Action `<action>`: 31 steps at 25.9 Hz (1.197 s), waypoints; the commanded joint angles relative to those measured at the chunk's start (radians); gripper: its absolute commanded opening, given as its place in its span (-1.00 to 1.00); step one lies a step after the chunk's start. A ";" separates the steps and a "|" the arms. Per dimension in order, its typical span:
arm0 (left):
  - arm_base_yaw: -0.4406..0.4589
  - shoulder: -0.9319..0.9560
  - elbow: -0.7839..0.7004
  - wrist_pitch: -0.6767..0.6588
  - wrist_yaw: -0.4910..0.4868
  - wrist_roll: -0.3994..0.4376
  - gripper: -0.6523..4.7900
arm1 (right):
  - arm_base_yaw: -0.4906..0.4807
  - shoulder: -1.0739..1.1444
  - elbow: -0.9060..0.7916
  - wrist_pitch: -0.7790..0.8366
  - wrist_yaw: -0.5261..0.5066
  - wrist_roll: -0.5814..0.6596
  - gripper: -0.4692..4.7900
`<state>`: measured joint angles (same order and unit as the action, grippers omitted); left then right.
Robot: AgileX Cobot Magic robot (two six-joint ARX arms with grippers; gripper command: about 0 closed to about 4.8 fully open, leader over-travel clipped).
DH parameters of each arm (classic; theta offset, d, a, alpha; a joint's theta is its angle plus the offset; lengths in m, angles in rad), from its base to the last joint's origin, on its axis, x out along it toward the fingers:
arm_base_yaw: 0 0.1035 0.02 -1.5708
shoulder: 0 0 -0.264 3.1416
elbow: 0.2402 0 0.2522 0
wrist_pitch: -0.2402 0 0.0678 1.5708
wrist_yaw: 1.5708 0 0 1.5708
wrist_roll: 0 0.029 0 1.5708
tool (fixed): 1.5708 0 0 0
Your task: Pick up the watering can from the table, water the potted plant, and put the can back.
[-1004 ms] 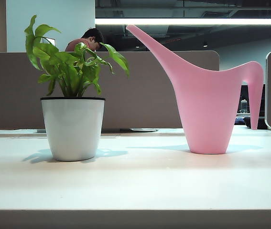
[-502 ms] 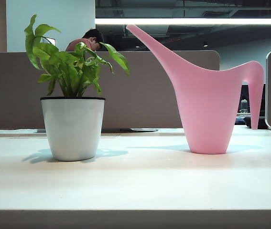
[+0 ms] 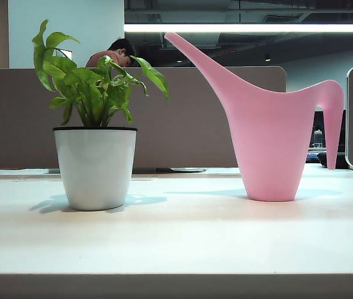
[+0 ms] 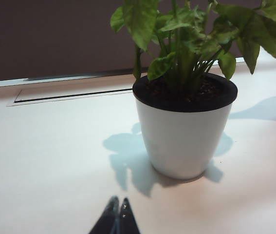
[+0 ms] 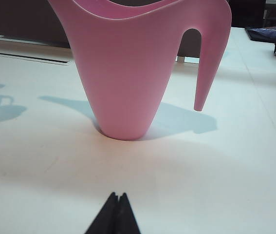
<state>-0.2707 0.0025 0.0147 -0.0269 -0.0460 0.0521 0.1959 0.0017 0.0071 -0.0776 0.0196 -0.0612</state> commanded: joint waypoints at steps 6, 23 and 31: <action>0.002 0.000 0.003 0.004 -0.020 0.000 -0.78 | 0.000 -0.001 -0.006 0.019 0.005 -0.001 -0.85; 0.176 0.000 0.003 0.042 0.031 -0.003 -0.78 | 0.000 -0.002 -0.006 0.019 0.005 -0.001 -0.85; 0.176 0.000 0.003 0.042 0.031 -0.003 -0.78 | 0.000 -0.002 -0.006 0.019 0.005 -0.001 -0.85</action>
<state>-0.0963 0.0025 0.0147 0.0036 -0.0193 0.0517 0.1959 0.0013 0.0071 -0.0780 0.0196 -0.0612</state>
